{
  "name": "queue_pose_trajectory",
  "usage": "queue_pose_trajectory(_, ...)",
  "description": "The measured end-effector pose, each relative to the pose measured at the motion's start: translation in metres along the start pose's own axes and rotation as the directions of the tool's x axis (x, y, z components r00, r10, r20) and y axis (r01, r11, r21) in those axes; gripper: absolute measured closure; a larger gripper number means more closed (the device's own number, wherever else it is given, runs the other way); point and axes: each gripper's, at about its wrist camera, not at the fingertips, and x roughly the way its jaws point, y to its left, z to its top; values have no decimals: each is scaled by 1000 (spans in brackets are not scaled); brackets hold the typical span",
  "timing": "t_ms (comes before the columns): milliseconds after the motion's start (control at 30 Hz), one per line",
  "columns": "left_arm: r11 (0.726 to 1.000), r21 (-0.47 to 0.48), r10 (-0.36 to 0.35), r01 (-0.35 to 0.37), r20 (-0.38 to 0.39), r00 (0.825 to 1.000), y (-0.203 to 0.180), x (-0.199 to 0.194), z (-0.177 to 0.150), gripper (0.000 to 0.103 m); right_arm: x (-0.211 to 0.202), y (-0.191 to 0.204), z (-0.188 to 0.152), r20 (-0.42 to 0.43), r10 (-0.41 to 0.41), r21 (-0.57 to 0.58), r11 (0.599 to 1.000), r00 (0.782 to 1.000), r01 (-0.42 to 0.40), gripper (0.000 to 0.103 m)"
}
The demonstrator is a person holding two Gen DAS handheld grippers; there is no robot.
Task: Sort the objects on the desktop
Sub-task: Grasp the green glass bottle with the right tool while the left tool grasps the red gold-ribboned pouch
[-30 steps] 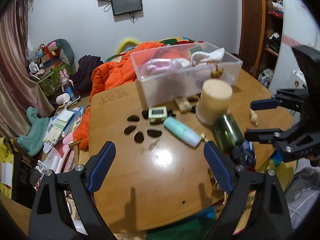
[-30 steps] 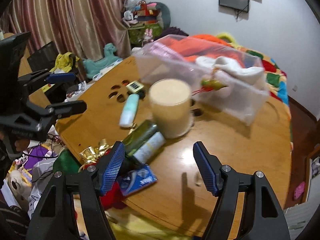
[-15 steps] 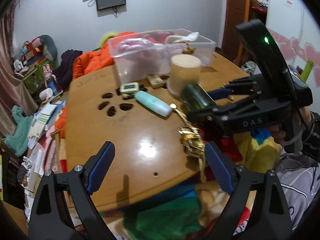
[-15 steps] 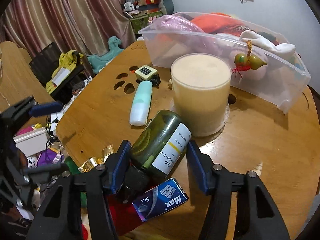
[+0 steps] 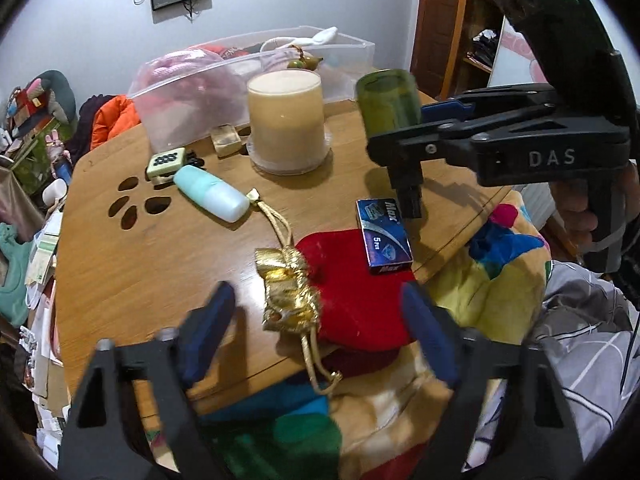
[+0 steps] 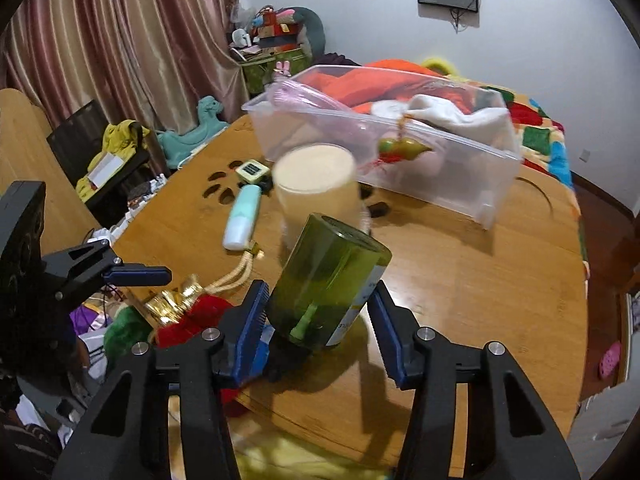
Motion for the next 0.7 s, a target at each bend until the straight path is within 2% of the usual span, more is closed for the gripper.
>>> queue_pose_trajectory(67, 1000, -6, -3, 3, -16, 1000, 0, 5, 1, 47, -2, -5, -2, -2, -3, 12, 1000, 1000, 3, 56)
queue_pose_trajectory(267, 998, -26, 50, -49, 22, 999, 6, 7, 3, 71, -4, -14, -6, 11, 18, 50, 999, 1000, -18, 56)
queue_pose_trajectory(400, 991, -45, 131, -128, 67, 989, 12, 3, 7, 76, -2, -14, -6, 14, 21, 47, 999, 1000, -22, 56)
queue_pose_trajectory(700, 987, -65, 158, -150, 146, 977, 18, -19, 25, 79, -10, -16, -1, 41, 17, 38, 999, 999, -18, 56)
